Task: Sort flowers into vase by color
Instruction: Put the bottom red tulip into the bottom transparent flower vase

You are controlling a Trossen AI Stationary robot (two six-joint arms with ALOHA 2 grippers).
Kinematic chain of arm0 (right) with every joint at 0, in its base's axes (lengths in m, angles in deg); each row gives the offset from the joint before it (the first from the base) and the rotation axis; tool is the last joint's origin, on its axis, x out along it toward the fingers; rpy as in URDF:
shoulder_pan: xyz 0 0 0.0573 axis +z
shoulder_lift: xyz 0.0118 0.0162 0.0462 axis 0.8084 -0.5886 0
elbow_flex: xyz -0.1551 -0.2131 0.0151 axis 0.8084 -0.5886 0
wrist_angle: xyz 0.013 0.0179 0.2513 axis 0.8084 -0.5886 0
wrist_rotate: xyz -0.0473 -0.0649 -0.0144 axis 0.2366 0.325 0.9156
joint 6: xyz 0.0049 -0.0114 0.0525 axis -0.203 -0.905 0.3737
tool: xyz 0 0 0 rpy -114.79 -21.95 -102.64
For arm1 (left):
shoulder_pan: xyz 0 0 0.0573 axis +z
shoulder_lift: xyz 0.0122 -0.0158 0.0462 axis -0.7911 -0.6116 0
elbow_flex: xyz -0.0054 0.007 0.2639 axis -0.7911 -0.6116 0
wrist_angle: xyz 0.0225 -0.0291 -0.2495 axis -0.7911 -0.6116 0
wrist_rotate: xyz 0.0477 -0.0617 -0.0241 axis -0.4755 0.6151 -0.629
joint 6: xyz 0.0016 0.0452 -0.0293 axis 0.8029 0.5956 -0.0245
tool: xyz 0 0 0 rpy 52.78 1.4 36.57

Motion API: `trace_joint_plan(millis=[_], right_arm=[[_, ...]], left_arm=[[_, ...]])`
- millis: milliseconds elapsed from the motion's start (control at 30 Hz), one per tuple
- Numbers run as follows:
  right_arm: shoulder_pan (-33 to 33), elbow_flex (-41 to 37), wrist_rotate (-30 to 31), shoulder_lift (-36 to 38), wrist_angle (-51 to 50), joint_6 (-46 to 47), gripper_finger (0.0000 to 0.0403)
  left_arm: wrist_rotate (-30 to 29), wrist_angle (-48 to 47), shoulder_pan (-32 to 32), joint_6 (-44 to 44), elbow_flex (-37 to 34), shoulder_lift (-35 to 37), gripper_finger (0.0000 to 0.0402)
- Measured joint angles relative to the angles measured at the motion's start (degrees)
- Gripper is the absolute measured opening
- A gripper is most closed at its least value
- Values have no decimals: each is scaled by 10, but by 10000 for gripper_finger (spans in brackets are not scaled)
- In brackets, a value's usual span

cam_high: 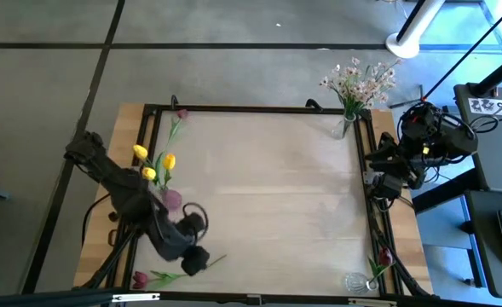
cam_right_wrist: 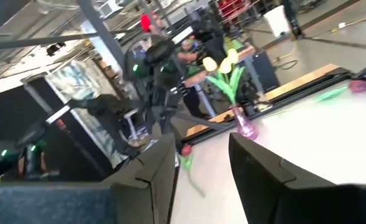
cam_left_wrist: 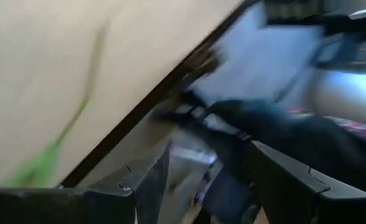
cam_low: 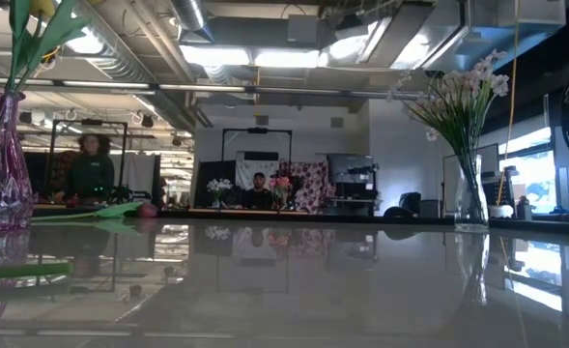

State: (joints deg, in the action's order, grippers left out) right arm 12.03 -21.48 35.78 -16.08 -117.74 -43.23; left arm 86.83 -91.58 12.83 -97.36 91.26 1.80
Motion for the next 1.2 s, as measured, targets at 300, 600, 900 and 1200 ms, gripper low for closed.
trace_joint_plan(millis=[300,600,900,1200], right_arm=[[0,-1,5,0,-9,-54,152],[0,-1,45,0,-5,-77,152],[0,-1,46,0,-4,-89,152],[0,-1,66,0,-5,-105,152]], left_arm=[[197,-115,-53,-121,0,-75,213],[277,-130,-106,-117,-21,-111,213],[350,-21,-115,-13,-154,-113,213],[366,78,-73,-11,-250,-113,213]])
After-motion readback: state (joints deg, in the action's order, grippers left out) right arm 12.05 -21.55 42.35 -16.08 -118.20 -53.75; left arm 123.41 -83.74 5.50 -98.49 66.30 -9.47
